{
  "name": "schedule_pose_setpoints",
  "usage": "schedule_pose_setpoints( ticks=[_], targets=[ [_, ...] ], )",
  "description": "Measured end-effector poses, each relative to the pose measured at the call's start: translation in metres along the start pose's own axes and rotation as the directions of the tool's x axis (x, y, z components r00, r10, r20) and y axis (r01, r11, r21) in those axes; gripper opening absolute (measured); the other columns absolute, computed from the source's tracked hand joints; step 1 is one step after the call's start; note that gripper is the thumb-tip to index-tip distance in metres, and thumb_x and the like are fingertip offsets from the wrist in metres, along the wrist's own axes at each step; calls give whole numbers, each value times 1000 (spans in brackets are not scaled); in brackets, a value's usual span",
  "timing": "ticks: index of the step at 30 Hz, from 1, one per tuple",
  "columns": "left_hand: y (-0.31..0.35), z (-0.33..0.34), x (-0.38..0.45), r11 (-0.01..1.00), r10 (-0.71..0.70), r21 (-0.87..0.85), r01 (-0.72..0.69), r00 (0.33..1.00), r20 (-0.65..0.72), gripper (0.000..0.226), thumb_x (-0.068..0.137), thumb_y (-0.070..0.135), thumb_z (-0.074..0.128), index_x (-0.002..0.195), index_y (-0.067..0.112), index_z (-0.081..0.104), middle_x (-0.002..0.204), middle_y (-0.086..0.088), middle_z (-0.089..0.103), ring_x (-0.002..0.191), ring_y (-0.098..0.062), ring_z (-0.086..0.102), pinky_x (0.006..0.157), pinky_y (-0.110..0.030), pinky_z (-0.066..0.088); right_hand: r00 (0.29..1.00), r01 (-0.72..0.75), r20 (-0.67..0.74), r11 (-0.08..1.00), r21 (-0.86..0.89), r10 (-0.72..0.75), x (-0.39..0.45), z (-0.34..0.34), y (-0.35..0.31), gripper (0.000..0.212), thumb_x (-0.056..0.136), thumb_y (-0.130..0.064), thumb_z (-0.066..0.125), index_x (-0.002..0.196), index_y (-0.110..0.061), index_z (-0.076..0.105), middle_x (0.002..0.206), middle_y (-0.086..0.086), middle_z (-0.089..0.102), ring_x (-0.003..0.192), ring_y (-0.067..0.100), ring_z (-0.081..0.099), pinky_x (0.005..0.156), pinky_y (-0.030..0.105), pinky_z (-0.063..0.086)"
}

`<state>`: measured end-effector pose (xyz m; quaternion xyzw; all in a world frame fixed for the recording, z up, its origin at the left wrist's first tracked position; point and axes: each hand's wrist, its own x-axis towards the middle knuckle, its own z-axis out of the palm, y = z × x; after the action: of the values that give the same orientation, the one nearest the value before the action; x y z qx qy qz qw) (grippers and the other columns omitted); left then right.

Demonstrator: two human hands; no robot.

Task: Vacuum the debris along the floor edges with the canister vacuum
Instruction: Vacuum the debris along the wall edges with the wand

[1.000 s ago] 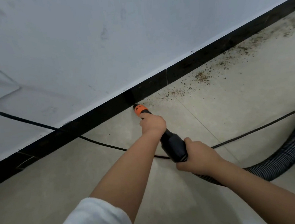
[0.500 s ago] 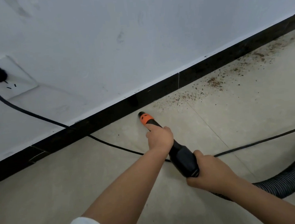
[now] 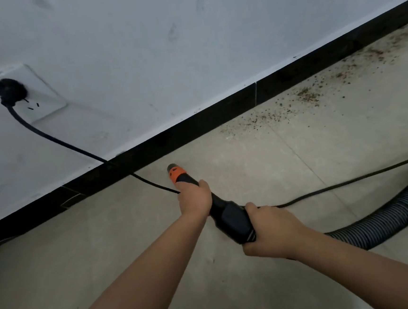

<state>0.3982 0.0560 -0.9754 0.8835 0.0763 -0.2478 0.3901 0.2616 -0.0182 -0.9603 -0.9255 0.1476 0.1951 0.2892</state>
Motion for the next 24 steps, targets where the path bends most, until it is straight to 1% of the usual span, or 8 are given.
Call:
schedule_pose_setpoints(
  ticks=[2,4,10,12,14,16,20,24],
  targets=[
    [9,0,9,999,34,26,-35,999,34,53,97,22,40,142,4,18,127,-22,49,110,-35,52,82,-37,46,1000,-20,-22,1000,23,21,5,-2,-5,39,79,-35,62,95,-18,31,72,-10,38,73,16,45,47,20,29],
    [18,3,16,997,70,35,-72,995,66,52,98,23,39,142,3,20,127,-22,48,112,-36,52,87,-38,47,997,-47,-54,997,58,50,11,-4,-6,38,80,-34,61,94,-18,30,70,-9,35,73,16,46,46,18,28],
    [44,26,21,974,196,72,-213,962,191,51,101,22,33,143,0,16,135,-24,44,120,-35,47,95,-35,40,981,-155,-97,980,122,167,14,-9,4,38,82,-34,59,96,-19,27,89,-2,45,78,17,49,47,20,32],
    [52,36,20,966,222,78,-246,947,234,51,101,22,32,144,1,15,136,-24,43,121,-35,47,96,-34,39,972,-188,-116,972,143,205,12,-10,9,39,83,-37,59,96,-19,27,95,1,52,87,20,57,55,25,38],
    [58,44,20,963,234,66,-260,936,264,51,101,22,32,144,2,15,136,-23,43,121,-34,47,95,-34,39,963,-219,-128,963,156,239,10,-13,14,40,83,-38,59,97,-19,27,106,4,58,96,22,60,63,24,39],
    [62,51,20,958,252,62,-281,923,289,51,101,22,32,145,4,14,137,-21,43,121,-33,47,95,-33,39,956,-239,-131,956,169,262,10,-14,19,39,83,-38,58,98,-19,28,111,4,58,98,22,60,65,24,38],
    [69,62,24,939,289,80,-336,892,348,53,101,22,30,147,5,9,141,-19,40,125,-32,44,99,-32,37,943,-269,-138,939,214,302,13,-16,25,37,84,-37,58,98,-19,28,103,3,56,95,21,60,63,23,39],
    [79,72,27,934,290,92,-345,883,368,53,101,23,31,148,6,10,139,-19,41,123,-32,45,98,-33,38,930,-287,-161,928,236,329,16,-19,30,37,84,-37,57,96,-19,27,94,1,51,78,18,49,51,23,34]
  ],
)
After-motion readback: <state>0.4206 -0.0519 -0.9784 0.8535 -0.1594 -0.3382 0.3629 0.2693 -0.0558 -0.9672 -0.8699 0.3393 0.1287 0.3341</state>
